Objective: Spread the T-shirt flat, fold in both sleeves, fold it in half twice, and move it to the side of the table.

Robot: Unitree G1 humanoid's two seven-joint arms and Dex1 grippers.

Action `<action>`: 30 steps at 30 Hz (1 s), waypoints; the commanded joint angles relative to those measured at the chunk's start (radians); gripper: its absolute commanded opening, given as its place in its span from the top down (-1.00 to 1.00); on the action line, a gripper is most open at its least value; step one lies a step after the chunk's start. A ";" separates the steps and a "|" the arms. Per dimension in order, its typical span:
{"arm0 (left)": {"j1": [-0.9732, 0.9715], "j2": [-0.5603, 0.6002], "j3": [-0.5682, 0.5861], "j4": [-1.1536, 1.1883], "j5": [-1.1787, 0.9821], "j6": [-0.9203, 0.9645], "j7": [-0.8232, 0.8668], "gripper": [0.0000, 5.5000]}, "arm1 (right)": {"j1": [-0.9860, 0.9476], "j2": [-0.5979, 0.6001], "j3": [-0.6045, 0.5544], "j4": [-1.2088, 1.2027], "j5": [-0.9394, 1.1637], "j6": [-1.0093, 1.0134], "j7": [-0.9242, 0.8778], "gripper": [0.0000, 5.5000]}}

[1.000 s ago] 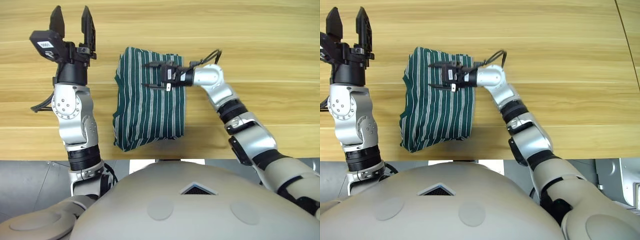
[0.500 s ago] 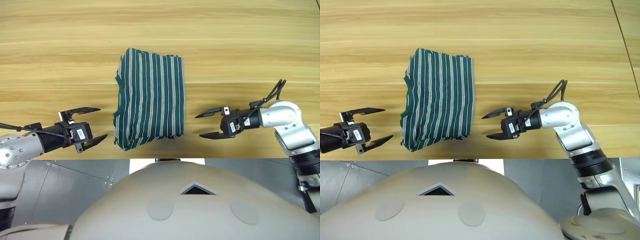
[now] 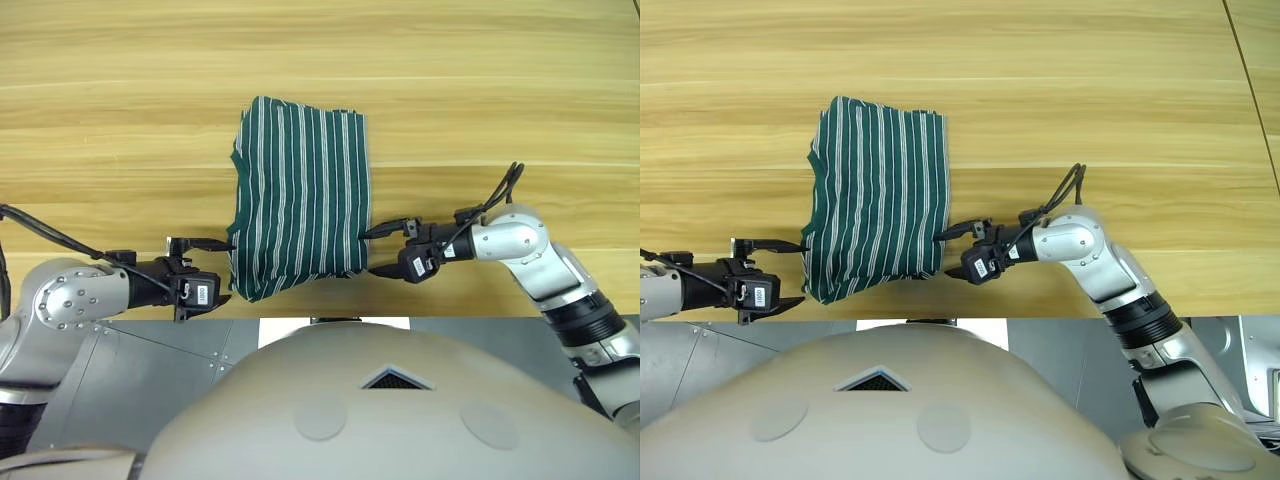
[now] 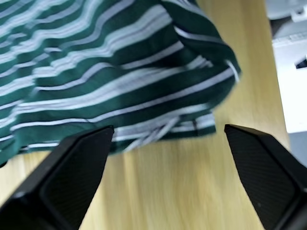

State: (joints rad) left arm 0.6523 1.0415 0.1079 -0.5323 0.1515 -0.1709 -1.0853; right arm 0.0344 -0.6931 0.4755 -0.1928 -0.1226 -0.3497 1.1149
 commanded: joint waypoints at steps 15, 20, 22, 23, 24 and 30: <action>-0.082 0.041 -0.056 0.058 0.034 -0.071 -0.002 -0.53 | -0.041 0.012 0.065 -0.077 -0.090 0.064 -0.035 0.05; -0.089 0.042 -0.074 0.069 0.040 -0.090 0.006 -0.53 | -0.045 0.014 0.069 -0.081 -0.108 0.079 -0.046 0.41; -0.089 0.039 -0.088 0.075 0.046 -0.095 0.010 -0.53 | -0.045 0.016 0.069 -0.081 -0.113 0.086 -0.051 0.56; -0.093 0.036 -0.101 0.079 0.048 -0.096 0.010 -0.53 | -0.045 0.019 0.070 -0.082 -0.116 0.090 -0.052 0.61; -0.101 0.032 -0.116 0.086 0.053 -0.096 0.012 -0.53 | -0.046 0.022 0.070 -0.083 -0.118 0.095 -0.054 0.67; -0.165 0.017 -0.196 0.161 0.088 -0.120 0.024 -0.43 | -0.052 0.030 0.076 -0.091 -0.127 0.111 -0.063 0.91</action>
State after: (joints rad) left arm 0.4893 1.0651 -0.0524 -0.4187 0.1810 -0.2968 -1.0781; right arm 0.0039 -0.6622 0.5509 -0.2691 -0.2402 -0.2486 1.0578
